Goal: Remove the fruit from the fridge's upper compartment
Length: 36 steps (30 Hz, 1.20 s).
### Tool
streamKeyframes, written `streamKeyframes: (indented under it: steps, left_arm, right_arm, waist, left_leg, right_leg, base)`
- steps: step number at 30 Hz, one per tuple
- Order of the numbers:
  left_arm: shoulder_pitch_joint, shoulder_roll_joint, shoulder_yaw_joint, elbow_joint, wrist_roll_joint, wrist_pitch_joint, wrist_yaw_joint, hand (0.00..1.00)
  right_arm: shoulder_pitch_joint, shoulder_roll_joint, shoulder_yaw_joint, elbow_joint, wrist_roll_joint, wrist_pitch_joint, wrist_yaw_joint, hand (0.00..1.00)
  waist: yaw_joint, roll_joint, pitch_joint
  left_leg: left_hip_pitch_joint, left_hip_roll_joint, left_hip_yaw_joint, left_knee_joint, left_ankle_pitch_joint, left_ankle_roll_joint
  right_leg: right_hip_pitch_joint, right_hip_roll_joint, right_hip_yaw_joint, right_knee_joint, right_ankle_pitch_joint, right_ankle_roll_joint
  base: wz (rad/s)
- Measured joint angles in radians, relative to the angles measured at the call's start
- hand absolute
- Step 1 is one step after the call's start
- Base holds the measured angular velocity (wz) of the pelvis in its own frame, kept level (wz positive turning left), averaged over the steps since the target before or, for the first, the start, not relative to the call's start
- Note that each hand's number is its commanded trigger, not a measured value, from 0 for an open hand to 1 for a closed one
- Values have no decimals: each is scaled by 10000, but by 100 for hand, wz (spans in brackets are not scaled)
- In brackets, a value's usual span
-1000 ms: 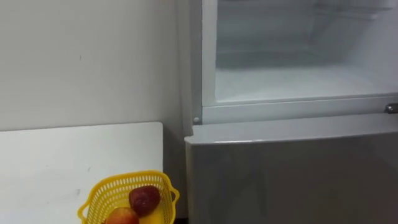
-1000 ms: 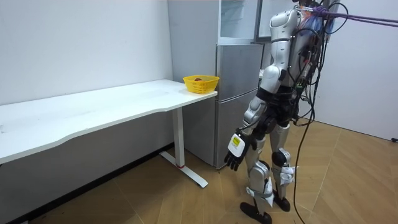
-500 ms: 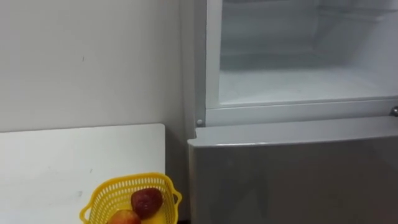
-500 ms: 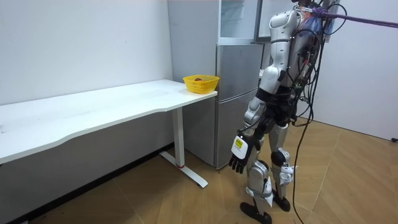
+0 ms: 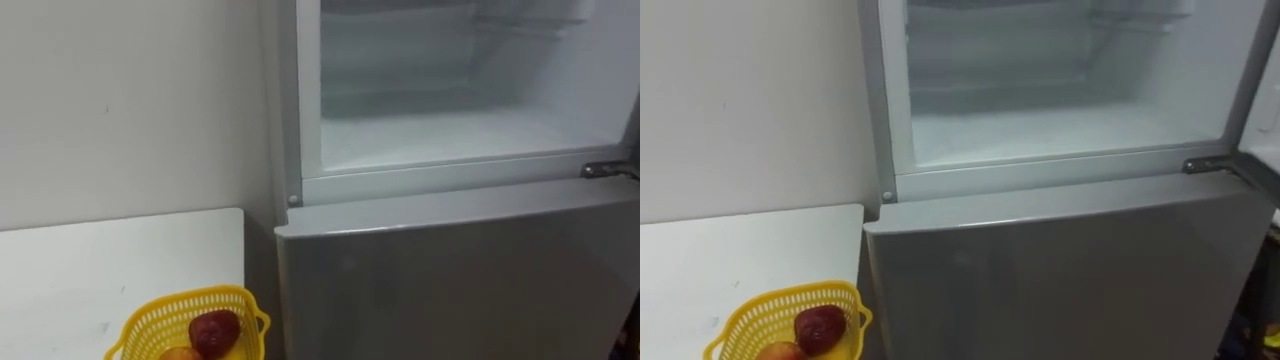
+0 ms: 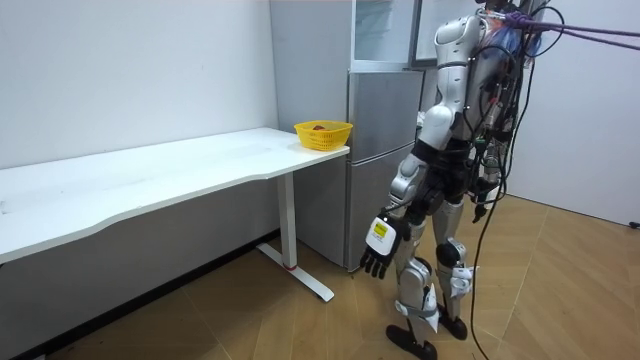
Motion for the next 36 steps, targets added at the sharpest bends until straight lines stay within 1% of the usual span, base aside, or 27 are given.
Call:
streamKeyframes:
  steps: [1,2,3,5,6,9,11,12,13,14,15,16,18,19,21,23,24,25,26,27,28,32,34,36]
  left_arm:
    - [-19,4,116,38,-1,-7,-7,0]
    - [-37,4,174,31,-14,-23,-11,0]
    - [-115,19,329,7,-145,-65,-17,0]
    - [-151,76,485,-4,-498,-168,-7,0]
    - [-147,82,487,-26,-508,-191,-8,0]
    - [-37,81,622,-278,-577,-271,-18,0]
    - [133,79,945,-438,-586,-386,-5,0]
    - [180,81,1011,-520,-577,-398,5,0]
    - [240,81,1041,-740,-584,-456,108,0]
    - [286,85,1042,-757,-586,-512,184,0]
    - [349,85,1054,-741,-585,-597,299,0]
    - [372,49,1054,-712,-577,-646,384,0]
    - [384,34,1054,-714,-571,-664,394,0]
    - [387,28,1052,-734,-584,-676,426,0]
    - [387,-10,1051,-781,-582,-677,432,0]
    - [392,-74,1042,-879,-580,-685,431,0]
    - [391,-73,1036,-888,-582,-709,428,0]
    - [395,-70,1036,-890,-583,-764,432,0]
    - [402,-71,1025,-890,-589,-816,428,0]
    - [401,-72,1024,-890,-588,-839,427,0]
    - [407,-70,1037,-891,-582,-880,422,0]
    - [464,-61,1177,-825,-580,-1044,353,0]
    - [504,-62,1321,-685,-586,-1087,311,0]
    - [584,-35,1400,-611,-588,-1123,270,0]
  right_arm:
    - [-40,1,-381,-105,468,15,-88,0]
    - [-83,0,-569,-186,651,7,-156,0]
    - [-166,0,-883,-456,1027,0,-342,0]
    - [-465,-30,-1381,-980,2007,-182,-660,0]
    - [-552,-40,-1515,-1134,2139,-249,-740,0]
    - [-606,-38,-1717,-2840,2512,-434,-1185,0]
    - [-636,-32,-2002,-4593,2827,-664,-1554,0]
    - [-670,-34,-2122,-5013,2938,-781,-1626,0]
    - [-721,-65,-2206,-5725,3154,-1017,-1703,0]
    - [-753,-99,-2259,-5993,3294,-1110,-1701,0]
    - [-931,-208,-2414,-6290,3566,-1233,-1709,0]
    - [-1103,-323,-2530,-6522,3623,-1322,-1713,0]
    - [-1237,-466,-2589,-6851,3657,-1480,-1700,0]
    - [-1294,-547,-2590,-7027,3635,-1559,-1700,0]
    - [-1292,-620,-2589,-7399,3589,-1592,-1660,0]
    - [-1302,-658,-2589,-7825,3587,-1757,-1584,0]
    - [-1308,-662,-2589,-7909,3613,-1787,-1577,0]
    - [-1340,-700,-2586,-8027,3648,-1829,-1523,0]
    - [-1429,-760,-2580,-8095,3670,-1888,-1462,0]
    - [-1452,-784,-2580,-8177,3686,-1901,-1433,0]
    - [-1457,-796,-2582,-8437,3691,-1910,-1375,0]
    - [-1485,-855,-2583,-9601,3688,-1993,-1321,0]
    - [-1841,-1215,-2593,-9800,3680,-1989,-1015,0]
    - [-2042,-1427,-2689,-9980,3635,-1987,-900,0]
  waist:
    - [-6,-4,-10]
    - [-13,-16,-18]
    - [-63,-54,-45]
    - [-144,-85,-58]
    - [-145,-118,-76]
    - [-144,-144,-84]
    - [-182,-193,-101]
    - [-183,-224,-104]
    - [-195,-296,-98]
    - [-171,-331,-101]
    - [-183,-403,-73]
    - [-187,-454,-63]
    - [-203,-466,-73]
    - [-214,-470,-97]
    - [-238,-435,-94]
    - [-237,-424,-125]
    - [-237,-406,-114]
    - [-233,-390,-86]
    - [-234,-303,-89]
    - [-238,-271,-94]
    - [-237,-203,-115]
    - [-247,-178,-122]
    - [-375,-223,-117]
    - [-433,-250,-120]
  left_leg:
    - [21,-1,38,-17,0,0]
    - [32,-1,55,-30,0,1]
    - [54,-5,81,-71,2,2]
    - [85,-9,131,-93,2,2]
    - [98,-9,146,-102,1,2]
    - [97,11,325,-138,0,-2]
    - [111,-12,333,-272,17,-18]
    - [114,-17,338,-269,20,-21]
    - [118,-11,377,-268,26,-27]
    - [117,-5,382,-263,27,-29]
    - [107,-5,379,-262,27,-31]
    - [102,-3,379,-277,26,-32]
    - [74,6,364,-305,22,-37]
    - [58,8,358,-345,21,-41]
    - [-18,8,359,-347,21,-41]
    - [-89,3,375,-349,22,-38]
    - [-95,2,376,-348,23,-37]
    - [-92,3,395,-347,24,-36]
    - [-99,7,414,-339,24,-35]
    - [-109,3,414,-339,24,-34]
    - [-132,4,440,-341,24,-33]
    - [-179,26,447,-342,27,-32]
    - [-168,27,436,-294,27,-31]
    - [-161,22,365,-275,27,-29]
  right_leg:
    - [0,4,31,0,1,0]
    - [-2,5,55,0,1,1]
    - [-7,7,87,1,2,2]
    - [-20,9,117,5,3,5]
    - [-18,11,141,14,3,5]
    - [-80,20,227,17,3,6]
    - [-127,11,238,5,5,8]
    - [-126,11,237,17,7,9]
    - [-155,12,251,20,7,10]
    - [-174,16,260,15,9,8]
    - [-173,20,269,3,9,7]
    - [-173,23,289,5,10,7]
    - [-161,36,283,6,12,7]
    - [-160,40,235,9,14,5]
    - [-202,37,231,10,19,3]
    - [-313,24,249,51,29,8]
    - [-324,21,249,61,29,8]
    - [-361,18,274,109,29,8]
    - [-408,11,272,173,29,9]
    - [-417,6,267,166,29,9]
    - [-454,1,268,172,30,10]
    - [-464,0,197,205,30,9]
    - [-404,-10,140,207,31,8]
    - [-365,-17,88,206,31,8]
  base:
    - [-5]
    - [-8]
    - [-7]
    - [-7]
    - [-9]
    - [-9]
    - [-5]
    - [-4]
    - [-4]
    - [0]
    - [0]
    - [4]
    - [3]
    - [0]
    - [0]
    - [0]
    - [-4]
    - [-5]
    - [-6]
    - [-6]
    - [-4]
    - [2]
    - [7]
    - [9]
